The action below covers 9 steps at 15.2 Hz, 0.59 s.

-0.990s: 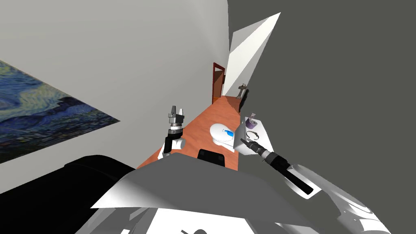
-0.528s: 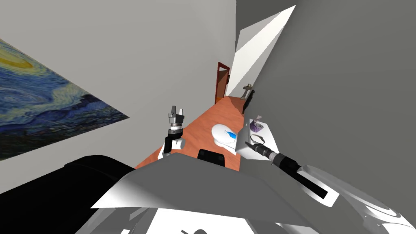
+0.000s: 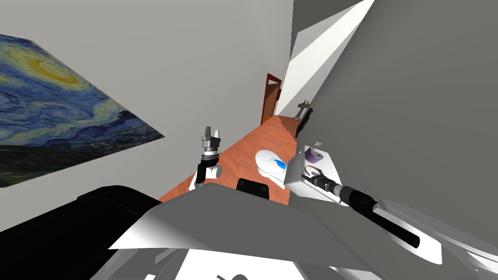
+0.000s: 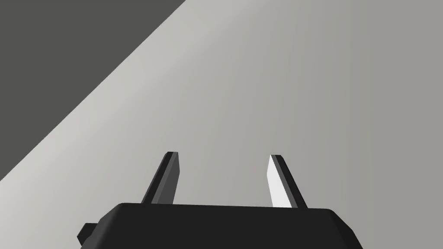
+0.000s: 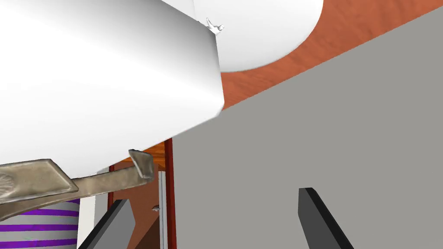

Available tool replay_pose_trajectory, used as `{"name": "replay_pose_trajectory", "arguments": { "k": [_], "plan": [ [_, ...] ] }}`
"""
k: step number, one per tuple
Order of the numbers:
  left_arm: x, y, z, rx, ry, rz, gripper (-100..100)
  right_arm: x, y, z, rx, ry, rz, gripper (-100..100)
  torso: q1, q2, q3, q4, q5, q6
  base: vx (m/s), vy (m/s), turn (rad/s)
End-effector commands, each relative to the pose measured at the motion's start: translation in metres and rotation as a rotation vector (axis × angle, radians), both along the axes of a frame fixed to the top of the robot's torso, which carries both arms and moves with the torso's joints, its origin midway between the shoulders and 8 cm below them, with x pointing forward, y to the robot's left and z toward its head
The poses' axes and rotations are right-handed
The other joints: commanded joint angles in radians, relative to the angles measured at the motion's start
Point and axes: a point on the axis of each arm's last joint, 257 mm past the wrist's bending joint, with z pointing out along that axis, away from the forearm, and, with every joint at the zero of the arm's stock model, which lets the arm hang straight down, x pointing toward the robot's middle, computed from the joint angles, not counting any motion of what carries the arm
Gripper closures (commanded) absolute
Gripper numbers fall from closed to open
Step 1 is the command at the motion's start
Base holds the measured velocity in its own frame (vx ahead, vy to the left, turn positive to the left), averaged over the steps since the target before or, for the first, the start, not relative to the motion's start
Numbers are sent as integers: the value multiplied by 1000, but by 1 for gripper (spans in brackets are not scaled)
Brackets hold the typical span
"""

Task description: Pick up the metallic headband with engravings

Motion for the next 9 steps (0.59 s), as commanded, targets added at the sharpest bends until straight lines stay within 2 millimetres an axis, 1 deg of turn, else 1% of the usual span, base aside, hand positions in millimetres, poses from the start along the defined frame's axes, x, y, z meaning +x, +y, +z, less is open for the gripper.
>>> {"name": "replay_pose_trajectory", "arguments": {
  "k": [1,3,5,6,7,9],
  "plan": [
    [0,0,0,0,0,0,0,-8,-21,-4,-62,29,5,-100,0,0,0,0,0,0,17,-14,145],
    [0,0,0,0,0,0,0,-16,-38,-7,-110,57,8,-100,0,0,0,0,0,0,16,-11,183],
    [0,0,0,0,0,0,0,-25,-52,-11,-150,83,9,-100,0,0,0,0,0,0,15,-14,110],
    [0,0,0,0,0,0,0,-20,-44,-10,-123,67,8,-100,0,0,0,0,0,0,8,-10,39],
    [0,0,0,0,0,0,0,-20,-42,-15,-128,70,-9,-100,0,1,0,0,0,0,-9,-24,112],
    [0,0,0,0,0,0,0,-19,-40,-16,-128,71,-17,-100,-1,2,1,0,0,0,-28,-37,126]
  ]
}}
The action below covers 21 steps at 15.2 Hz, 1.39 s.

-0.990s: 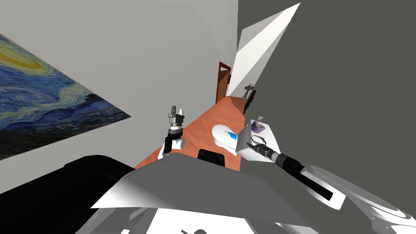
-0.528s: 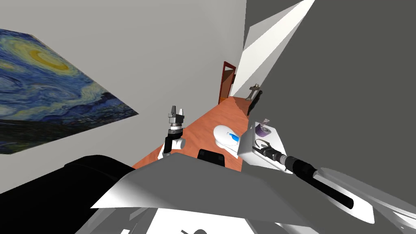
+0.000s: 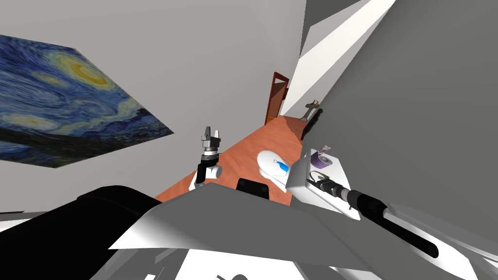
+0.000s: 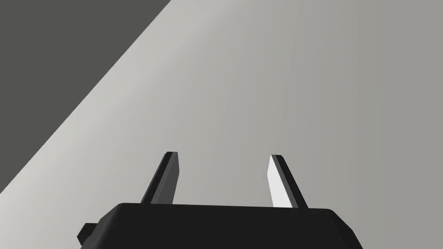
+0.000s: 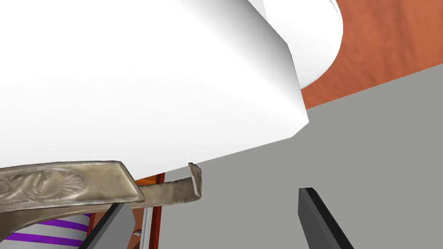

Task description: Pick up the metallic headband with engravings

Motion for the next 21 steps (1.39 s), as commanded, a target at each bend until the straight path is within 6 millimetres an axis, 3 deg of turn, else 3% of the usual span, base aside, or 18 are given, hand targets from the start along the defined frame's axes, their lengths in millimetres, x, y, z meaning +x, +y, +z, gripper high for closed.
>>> {"name": "replay_pose_trajectory", "arguments": {
  "k": [1,8,9,21],
  "plan": [
    [0,0,0,0,0,0,0,1,2,-3,-2,-1,-19,-100,0,0,0,0,0,0,-28,-53,115],
    [0,0,0,0,0,0,0,2,10,-11,0,0,-58,-100,-2,2,1,0,0,0,-40,-55,118],
    [0,0,0,0,0,0,0,3,10,-11,-2,0,-62,100,-1,1,1,0,0,1,-10,-14,4],
    [0,0,0,0,0,0,0,0,-3,2,-1,0,6,100,5,-3,-2,-1,1,1,25,36,-92]
  ]
}}
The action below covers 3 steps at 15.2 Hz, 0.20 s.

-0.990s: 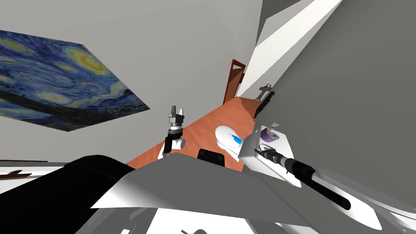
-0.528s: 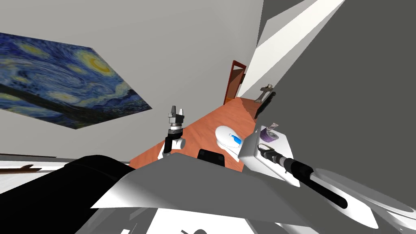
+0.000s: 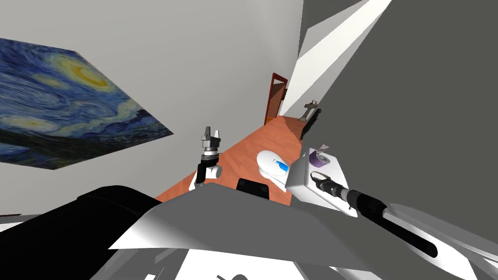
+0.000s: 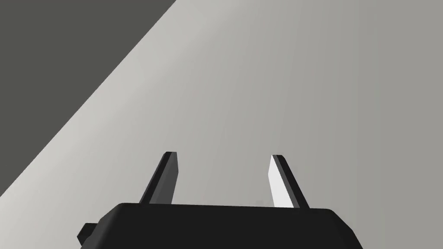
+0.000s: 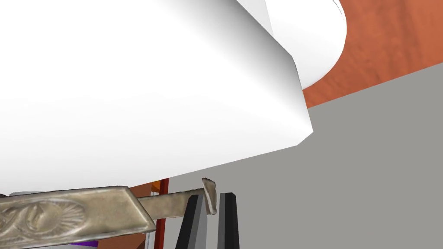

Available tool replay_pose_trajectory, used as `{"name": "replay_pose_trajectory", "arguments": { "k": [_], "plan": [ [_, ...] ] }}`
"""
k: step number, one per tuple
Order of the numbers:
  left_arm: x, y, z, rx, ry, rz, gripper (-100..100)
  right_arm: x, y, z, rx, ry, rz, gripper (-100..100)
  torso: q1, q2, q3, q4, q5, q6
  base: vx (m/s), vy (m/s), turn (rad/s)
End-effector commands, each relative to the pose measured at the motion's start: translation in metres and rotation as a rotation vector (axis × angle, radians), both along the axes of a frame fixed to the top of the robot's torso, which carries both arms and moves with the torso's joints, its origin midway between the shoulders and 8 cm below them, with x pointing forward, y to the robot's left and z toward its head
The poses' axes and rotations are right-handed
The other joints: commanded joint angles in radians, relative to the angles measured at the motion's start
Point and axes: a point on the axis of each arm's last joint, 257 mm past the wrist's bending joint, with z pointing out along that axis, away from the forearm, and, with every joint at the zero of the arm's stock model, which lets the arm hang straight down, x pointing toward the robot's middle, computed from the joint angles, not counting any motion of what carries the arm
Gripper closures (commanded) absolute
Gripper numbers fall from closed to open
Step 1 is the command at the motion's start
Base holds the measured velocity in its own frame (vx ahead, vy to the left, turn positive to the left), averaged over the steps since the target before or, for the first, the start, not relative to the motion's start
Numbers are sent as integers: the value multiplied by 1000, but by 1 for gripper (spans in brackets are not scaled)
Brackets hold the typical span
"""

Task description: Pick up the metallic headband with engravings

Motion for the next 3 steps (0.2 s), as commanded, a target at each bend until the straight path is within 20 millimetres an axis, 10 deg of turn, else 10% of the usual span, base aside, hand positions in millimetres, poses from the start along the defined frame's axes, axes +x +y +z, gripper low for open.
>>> {"name": "replay_pose_trajectory", "arguments": {
  "k": [1,3],
  "plan": [
    [0,0,0,0,0,0,0,-1,-2,2,1,1,13,100,0,0,0,0,0,0,29,42,-78],
    [0,0,0,0,0,0,0,-1,-2,2,1,1,12,100,-1,0,0,0,0,-1,19,28,-56]
  ]
}}
